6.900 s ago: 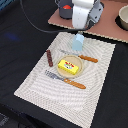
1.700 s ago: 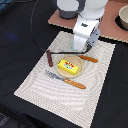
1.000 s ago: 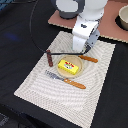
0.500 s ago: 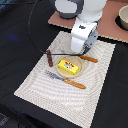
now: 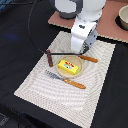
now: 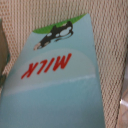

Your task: Interact with the objects in diverse but meaningful ways.

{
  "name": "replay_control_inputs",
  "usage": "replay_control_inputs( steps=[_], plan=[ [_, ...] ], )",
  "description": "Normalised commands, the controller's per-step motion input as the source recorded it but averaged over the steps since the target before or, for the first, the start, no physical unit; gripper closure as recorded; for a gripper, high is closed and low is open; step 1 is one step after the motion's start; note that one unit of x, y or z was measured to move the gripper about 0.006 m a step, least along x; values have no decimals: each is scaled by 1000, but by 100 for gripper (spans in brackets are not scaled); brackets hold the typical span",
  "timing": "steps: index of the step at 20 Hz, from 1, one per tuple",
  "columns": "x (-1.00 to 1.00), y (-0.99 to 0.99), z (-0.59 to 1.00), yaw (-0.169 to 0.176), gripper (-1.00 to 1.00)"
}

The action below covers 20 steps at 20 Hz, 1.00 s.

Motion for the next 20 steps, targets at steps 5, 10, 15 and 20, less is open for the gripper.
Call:
replay_control_inputs(
  steps=[5, 10, 15, 20],
  plan=[
    [-440, 235, 0, 5, -100],
    [-500, 258, 0, 9, -100],
    [-644, 241, -12, 12, -100],
    [-607, 199, -27, 14, -100]
  ],
)
